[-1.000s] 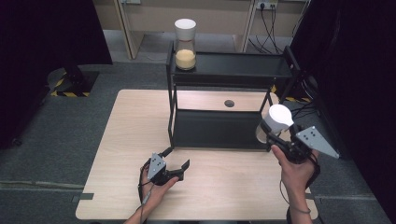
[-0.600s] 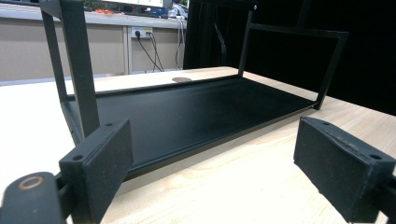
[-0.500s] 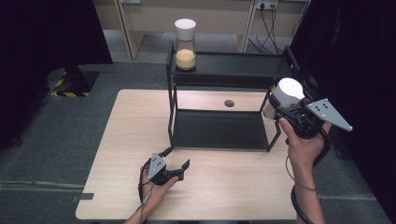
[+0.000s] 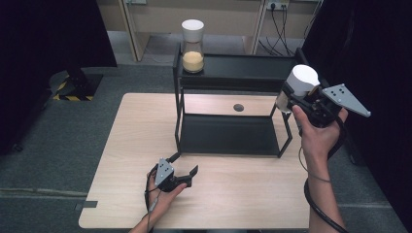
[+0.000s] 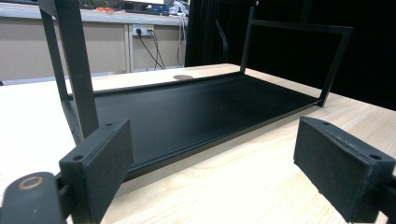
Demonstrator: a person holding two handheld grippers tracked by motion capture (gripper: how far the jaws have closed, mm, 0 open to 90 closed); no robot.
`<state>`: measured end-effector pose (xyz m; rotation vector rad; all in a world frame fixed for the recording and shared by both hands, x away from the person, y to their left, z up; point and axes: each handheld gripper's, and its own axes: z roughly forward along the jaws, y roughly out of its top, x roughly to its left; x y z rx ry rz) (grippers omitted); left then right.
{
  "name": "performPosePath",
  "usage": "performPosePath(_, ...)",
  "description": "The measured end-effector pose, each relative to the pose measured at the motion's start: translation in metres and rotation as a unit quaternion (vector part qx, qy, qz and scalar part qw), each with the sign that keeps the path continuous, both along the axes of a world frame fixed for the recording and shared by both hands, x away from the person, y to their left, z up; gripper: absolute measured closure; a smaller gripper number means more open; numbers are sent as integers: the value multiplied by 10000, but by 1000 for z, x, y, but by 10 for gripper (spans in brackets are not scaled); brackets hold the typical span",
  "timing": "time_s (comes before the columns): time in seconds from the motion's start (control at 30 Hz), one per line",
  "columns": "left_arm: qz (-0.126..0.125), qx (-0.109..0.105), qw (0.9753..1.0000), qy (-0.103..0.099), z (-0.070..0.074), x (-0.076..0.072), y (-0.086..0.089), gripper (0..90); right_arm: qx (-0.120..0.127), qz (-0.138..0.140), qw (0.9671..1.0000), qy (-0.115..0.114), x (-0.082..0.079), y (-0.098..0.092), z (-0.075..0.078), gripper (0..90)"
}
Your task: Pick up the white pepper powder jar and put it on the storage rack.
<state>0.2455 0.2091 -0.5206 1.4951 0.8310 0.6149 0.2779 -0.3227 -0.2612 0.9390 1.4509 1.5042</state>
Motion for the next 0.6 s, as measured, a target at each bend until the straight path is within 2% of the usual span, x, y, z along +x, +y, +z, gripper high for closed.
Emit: performPosePath(0.6,67,-78,9999,41,-1,0,0,113,24,-63,10000,23,17,3,26,308)
